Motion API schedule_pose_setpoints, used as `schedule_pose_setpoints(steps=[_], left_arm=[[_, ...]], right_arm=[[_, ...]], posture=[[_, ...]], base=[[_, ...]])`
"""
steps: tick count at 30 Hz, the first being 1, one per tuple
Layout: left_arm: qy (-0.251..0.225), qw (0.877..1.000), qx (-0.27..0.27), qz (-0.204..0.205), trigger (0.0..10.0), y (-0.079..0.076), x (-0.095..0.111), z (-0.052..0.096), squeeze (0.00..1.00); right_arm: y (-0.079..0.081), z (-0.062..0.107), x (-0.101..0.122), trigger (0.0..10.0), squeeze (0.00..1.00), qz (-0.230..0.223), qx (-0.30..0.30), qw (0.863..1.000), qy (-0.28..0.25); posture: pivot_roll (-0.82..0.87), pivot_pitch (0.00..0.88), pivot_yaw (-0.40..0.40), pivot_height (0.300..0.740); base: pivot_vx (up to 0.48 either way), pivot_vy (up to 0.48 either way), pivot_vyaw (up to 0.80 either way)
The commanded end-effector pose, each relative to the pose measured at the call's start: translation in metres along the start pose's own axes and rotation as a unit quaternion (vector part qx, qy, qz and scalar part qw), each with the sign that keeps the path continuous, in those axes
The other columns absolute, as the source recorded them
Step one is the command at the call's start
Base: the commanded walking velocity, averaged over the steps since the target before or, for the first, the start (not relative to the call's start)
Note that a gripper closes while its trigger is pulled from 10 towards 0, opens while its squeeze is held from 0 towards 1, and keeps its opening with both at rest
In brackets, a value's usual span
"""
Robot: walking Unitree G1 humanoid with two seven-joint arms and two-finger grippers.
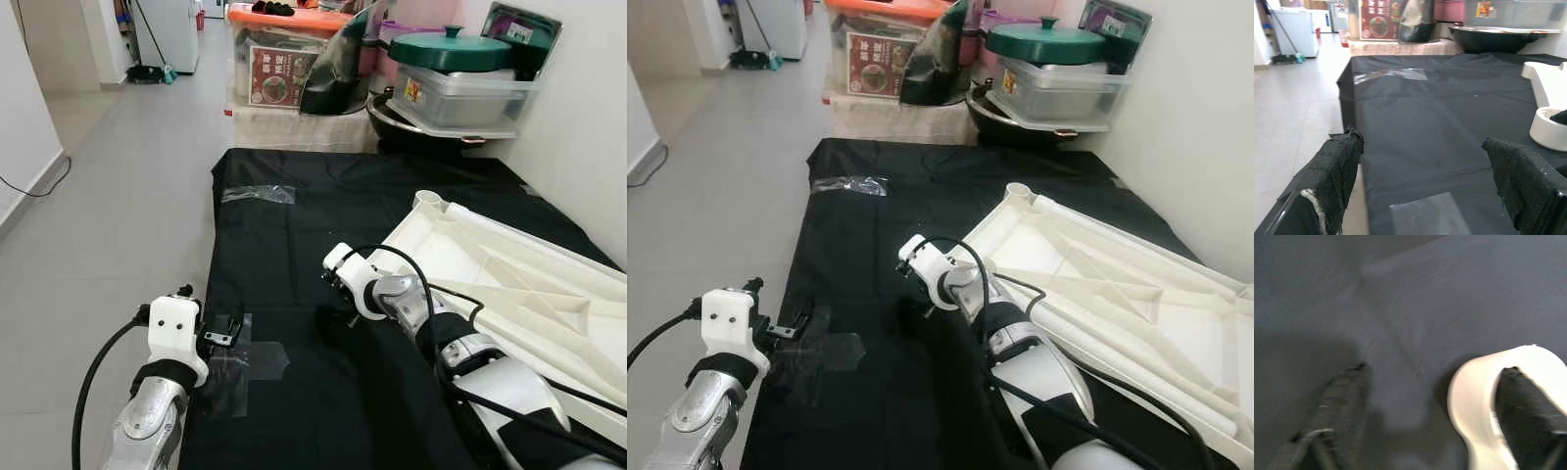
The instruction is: Building children table
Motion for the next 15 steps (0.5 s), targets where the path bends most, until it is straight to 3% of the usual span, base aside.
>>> schedule_pose_setpoints(steps=[1,2,4,5,7,11,15], left_arm=[[0.014,1.000,-0.005,-0.004,10.0,-0.004,-0.006,0.001,0.00],[0.014,1.000,-0.005,-0.004,10.0,-0.004,-0.006,0.001,0.00],[0.016,1.000,-0.003,-0.005,10.0,-0.004,-0.006,0.002,0.00],[0.016,1.000,-0.003,-0.005,10.0,-0.004,-0.006,0.002,0.00],[0.017,1.000,-0.003,-0.005,10.0,-0.004,-0.006,0.003,0.00],[0.019,1.000,-0.003,-0.005,10.0,-0.004,-0.007,0.004,0.00],[0.024,1.000,-0.009,-0.004,10.0,-0.008,-0.010,0.005,0.00]], right_arm=[[0.016,-0.006,-0.006,0.0,0.00,0.056,0.065,0.996,0.032],[0.016,-0.006,-0.006,0.0,0.00,0.056,0.065,0.996,0.032],[0.023,-0.004,-0.002,0.0,0.00,0.112,0.119,0.986,0.038],[0.023,-0.004,-0.002,0.0,0.00,0.112,0.119,0.986,0.038],[0.034,0.004,0.006,0.0,0.00,0.144,0.208,0.967,0.007],[0.037,0.012,0.007,0.0,0.00,0.167,0.252,0.953,-0.013],[0.043,0.030,-0.013,0.0,0.00,0.213,0.319,0.923,-0.018]], posture=[[0.12,0.000,-0.149,0.740],[0.12,0.000,-0.149,0.740],[0.12,0.000,-0.156,0.740],[0.12,0.000,-0.156,0.740],[0.12,0.000,-0.160,0.740],[0.11,0.000,-0.153,0.740],[0.10,0.000,-0.148,0.740]], base=[[0.000,0.000,0.00],[0.000,0.000,0.00],[0.000,0.000,0.00],[0.000,0.000,0.00],[0.000,0.000,0.00],[0.000,0.000,0.00],[0.000,0.000,0.00]])
Point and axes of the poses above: a point about 5 cm out from each wrist's last joint towards the gripper, its own z axis pointing back from the gripper into the wrist, its own x axis along the axis of the wrist's last joint, y = z × x, the point moved 2 cm from there along -z, pointing out of the wrist towards the gripper, and after that the axes turned 4 degrees about -z, right-handed, at the moved point
